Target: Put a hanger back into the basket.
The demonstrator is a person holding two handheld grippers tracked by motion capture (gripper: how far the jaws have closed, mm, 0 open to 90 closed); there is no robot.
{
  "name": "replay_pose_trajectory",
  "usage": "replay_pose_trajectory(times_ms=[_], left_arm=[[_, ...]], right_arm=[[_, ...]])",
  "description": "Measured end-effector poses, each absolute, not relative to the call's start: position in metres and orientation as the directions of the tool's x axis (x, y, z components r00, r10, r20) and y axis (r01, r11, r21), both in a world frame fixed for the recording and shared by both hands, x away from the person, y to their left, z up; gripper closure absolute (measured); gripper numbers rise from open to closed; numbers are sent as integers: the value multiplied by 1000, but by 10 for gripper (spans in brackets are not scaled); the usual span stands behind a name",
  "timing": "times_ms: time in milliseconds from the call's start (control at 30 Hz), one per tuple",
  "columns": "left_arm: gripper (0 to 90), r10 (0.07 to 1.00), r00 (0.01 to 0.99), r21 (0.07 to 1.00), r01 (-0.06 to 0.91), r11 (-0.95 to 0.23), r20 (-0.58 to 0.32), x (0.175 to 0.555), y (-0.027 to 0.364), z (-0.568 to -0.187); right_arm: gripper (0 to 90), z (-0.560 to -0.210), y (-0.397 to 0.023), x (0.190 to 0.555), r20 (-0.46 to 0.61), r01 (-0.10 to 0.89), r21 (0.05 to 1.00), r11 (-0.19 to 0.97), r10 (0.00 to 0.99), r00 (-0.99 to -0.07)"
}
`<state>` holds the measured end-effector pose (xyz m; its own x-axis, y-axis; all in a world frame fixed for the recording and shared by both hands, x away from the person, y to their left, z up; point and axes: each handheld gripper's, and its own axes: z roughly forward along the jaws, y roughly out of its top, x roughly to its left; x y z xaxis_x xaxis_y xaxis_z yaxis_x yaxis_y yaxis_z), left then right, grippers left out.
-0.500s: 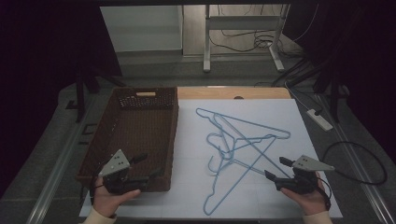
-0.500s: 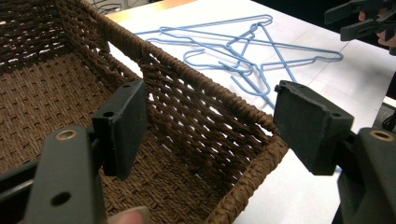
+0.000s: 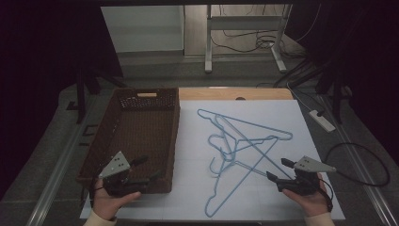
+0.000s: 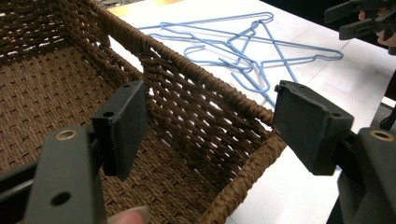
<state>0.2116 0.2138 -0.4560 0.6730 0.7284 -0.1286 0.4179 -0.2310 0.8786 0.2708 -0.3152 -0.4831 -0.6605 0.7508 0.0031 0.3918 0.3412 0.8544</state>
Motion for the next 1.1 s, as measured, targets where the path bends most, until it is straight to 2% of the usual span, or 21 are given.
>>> replay_pose_trajectory(times_ms=[1100], left_arm=[[275,737,663,872,432,-230,-134,211,217,-457]], right_arm=[[221,-479,-308,278,2,405,843,353,751,-660]])
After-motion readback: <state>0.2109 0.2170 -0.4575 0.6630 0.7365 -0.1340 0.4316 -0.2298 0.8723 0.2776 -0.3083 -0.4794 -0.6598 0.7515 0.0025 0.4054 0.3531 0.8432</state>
